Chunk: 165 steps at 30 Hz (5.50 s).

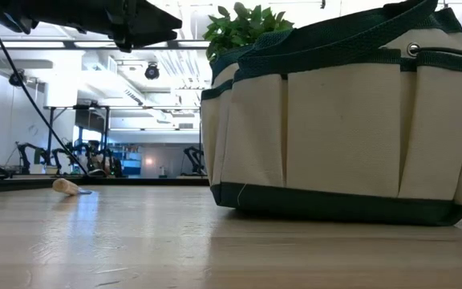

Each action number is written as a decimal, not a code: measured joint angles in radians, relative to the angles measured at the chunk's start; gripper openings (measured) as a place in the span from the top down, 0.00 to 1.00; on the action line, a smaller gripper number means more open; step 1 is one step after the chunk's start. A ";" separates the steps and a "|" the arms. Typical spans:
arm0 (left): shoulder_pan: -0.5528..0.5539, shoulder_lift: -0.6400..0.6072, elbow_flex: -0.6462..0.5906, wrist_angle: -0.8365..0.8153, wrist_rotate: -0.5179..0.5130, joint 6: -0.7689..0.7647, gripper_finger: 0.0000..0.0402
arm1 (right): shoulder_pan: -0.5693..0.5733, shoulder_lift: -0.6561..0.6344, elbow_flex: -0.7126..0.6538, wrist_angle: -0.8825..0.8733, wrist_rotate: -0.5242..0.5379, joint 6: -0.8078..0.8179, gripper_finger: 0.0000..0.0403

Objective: Pick & Place Garden tools in Gardening bag
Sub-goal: Put the top right brown trowel into the green gardening bag

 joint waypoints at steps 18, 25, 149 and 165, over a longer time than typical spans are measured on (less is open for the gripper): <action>0.000 0.000 0.000 0.000 -0.001 0.004 0.30 | -0.121 0.000 -0.030 0.017 -0.060 -0.035 0.63; 0.000 0.000 0.000 0.000 -0.002 0.004 0.30 | -0.151 0.000 -0.043 0.067 -0.059 -0.078 0.65; 0.000 0.000 0.000 -0.043 0.007 -0.047 0.30 | 0.041 0.135 0.394 0.311 1.101 -0.923 0.87; 0.000 0.171 0.000 0.339 0.429 -0.185 0.30 | 0.020 0.328 0.688 0.358 1.104 -1.149 0.87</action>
